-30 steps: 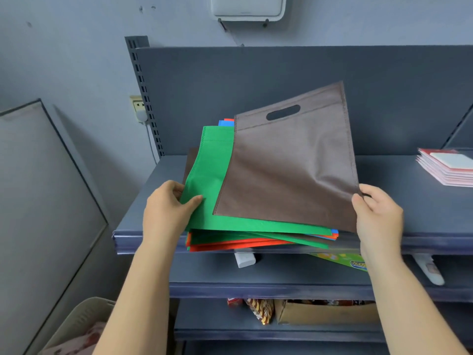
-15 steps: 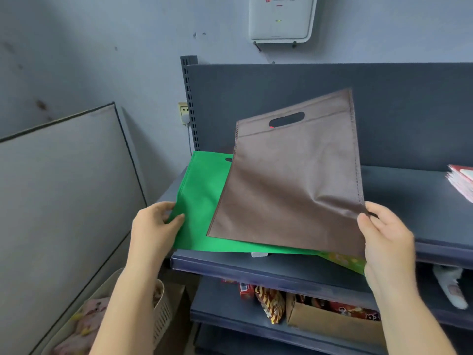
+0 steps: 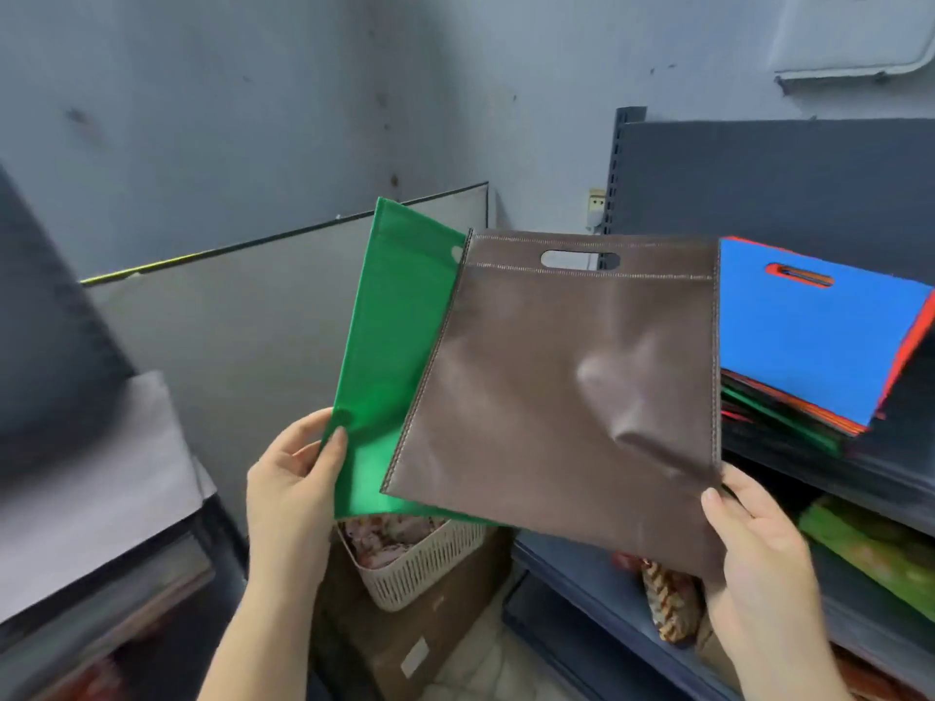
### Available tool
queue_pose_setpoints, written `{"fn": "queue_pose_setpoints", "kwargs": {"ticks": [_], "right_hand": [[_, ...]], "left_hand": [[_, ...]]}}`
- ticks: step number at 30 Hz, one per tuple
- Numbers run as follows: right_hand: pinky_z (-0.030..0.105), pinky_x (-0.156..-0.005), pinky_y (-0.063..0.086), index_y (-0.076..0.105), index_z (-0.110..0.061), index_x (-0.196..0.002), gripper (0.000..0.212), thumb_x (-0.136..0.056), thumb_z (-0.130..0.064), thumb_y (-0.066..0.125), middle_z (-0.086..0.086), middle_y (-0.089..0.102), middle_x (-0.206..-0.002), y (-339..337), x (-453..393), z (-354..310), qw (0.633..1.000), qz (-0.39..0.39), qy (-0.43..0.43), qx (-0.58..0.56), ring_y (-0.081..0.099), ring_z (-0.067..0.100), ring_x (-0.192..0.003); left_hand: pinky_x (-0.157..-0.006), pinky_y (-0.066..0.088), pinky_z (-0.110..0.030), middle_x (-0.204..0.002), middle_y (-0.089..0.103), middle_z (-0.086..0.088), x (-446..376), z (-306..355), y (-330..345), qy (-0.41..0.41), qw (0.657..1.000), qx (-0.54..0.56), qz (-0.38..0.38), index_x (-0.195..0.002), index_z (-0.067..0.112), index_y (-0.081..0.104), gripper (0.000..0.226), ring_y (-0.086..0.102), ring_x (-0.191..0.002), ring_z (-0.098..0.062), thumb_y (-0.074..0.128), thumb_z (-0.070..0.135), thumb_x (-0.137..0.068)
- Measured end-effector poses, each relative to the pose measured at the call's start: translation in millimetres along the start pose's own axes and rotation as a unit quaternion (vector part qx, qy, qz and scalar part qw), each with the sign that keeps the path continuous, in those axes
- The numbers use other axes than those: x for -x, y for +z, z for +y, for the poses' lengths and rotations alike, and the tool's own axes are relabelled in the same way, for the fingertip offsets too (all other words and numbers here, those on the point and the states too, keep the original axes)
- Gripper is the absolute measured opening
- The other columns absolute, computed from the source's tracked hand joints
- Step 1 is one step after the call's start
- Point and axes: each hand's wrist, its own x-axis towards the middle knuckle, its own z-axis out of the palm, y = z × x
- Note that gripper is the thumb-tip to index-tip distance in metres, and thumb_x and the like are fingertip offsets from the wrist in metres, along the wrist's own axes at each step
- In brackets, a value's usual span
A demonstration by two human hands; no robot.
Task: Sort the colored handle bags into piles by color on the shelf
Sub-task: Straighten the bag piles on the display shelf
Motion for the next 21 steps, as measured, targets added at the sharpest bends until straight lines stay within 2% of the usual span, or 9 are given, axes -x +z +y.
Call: {"fn": "queue_pose_setpoints", "kwargs": {"ticks": [8, 13, 17, 21], "right_hand": [[0.018, -0.058, 0.056, 0.061, -0.014, -0.104, 0.031, -0.096, 0.005, 0.038, -0.009, 0.073, -0.074, 80.9, 51.1, 34.2, 0.986, -0.143, 0.081, -0.039, 0.068, 0.003, -0.065], [0.019, -0.055, 0.056, 0.063, -0.017, -0.093, 0.033, -0.096, 0.005, 0.039, -0.011, 0.073, -0.071, 136.0, 90.9, 60.5, 0.97, -0.214, 0.114, -0.023, 0.068, 0.002, -0.061], [0.016, -0.055, 0.055, 0.062, -0.018, -0.092, 0.033, -0.096, 0.005, 0.039, -0.012, 0.072, -0.069, 181.5, 134.4, 78.1, 0.955, -0.269, 0.122, -0.024, 0.067, 0.0, -0.061], [0.019, -0.061, 0.056, 0.063, -0.018, -0.093, 0.031, -0.096, 0.003, 0.04, -0.011, 0.073, -0.073, 223.2, 186.3, 93.6, 0.94, -0.312, 0.134, -0.023, 0.068, 0.001, -0.064]], "left_hand": [[-0.063, 0.056, -0.02, -0.085, 0.075, -0.003, 37.6, 34.3, -123.1, 0.044, 0.983, 0.049, 0.173, -0.091, 0.022, 0.071, 0.023, 0.07, -0.07, -0.012, 0.056, 0.006, -0.091], [-0.066, 0.059, -0.026, -0.088, 0.075, -0.004, 59.6, 61.7, -195.9, 0.066, 0.965, 0.039, 0.249, -0.094, 0.021, 0.069, 0.018, 0.071, -0.075, -0.015, 0.056, 0.009, -0.091], [-0.07, 0.056, -0.019, -0.084, 0.075, 0.003, 76.0, 80.6, -262.1, 0.082, 0.945, 0.032, 0.314, -0.1, 0.021, 0.064, 0.02, 0.07, -0.076, -0.009, 0.056, 0.006, -0.091], [-0.073, 0.055, -0.019, -0.08, 0.074, 0.006, 93.4, 101.5, -329.9, 0.107, 0.928, 0.013, 0.357, -0.096, 0.021, 0.064, 0.021, 0.069, -0.074, -0.005, 0.055, 0.003, -0.091]]}}
